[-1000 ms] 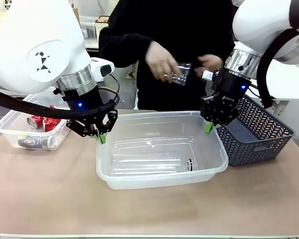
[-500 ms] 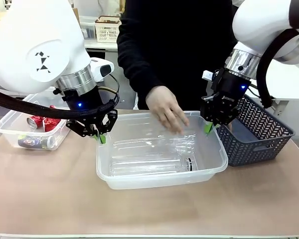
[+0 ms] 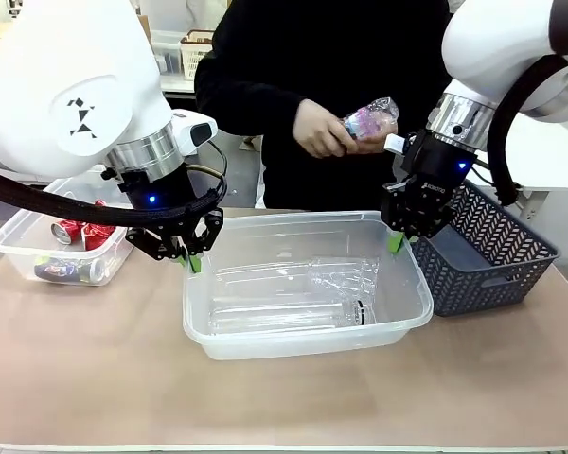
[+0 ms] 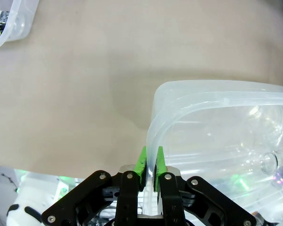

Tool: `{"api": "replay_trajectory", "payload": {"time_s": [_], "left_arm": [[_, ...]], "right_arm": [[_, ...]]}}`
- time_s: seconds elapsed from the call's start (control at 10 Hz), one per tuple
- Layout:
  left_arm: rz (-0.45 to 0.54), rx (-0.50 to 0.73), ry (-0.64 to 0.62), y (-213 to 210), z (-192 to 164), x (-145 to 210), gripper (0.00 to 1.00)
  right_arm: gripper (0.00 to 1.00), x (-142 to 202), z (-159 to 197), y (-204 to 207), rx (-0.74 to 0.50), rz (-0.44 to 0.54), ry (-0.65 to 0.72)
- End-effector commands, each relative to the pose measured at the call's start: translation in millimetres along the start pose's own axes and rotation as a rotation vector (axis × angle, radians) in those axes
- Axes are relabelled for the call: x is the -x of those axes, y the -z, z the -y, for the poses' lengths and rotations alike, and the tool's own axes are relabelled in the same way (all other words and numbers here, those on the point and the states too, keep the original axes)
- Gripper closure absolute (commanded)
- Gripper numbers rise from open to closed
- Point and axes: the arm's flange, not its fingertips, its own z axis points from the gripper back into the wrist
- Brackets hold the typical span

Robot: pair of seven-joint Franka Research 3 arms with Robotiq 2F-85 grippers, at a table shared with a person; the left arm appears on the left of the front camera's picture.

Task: Sort the waste into each basket.
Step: Offer the picked Organizing box to the human.

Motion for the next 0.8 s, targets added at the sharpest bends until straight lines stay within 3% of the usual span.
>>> {"api": "replay_trajectory", "payload": {"time_s": [0.0, 0.7], "left_arm": [[0.003, -0.007, -0.018, 2.1, -0.3, 2.3, 1.0], [0.003, -0.007, -0.018, 2.1, -0.3, 2.3, 1.0]], "right_arm": [[1.0, 3.8, -3.4, -3.1, -0.014, 0.01, -0.007], [1.0, 3.8, -3.4, -3.1, -0.014, 0.01, -0.007]]}}
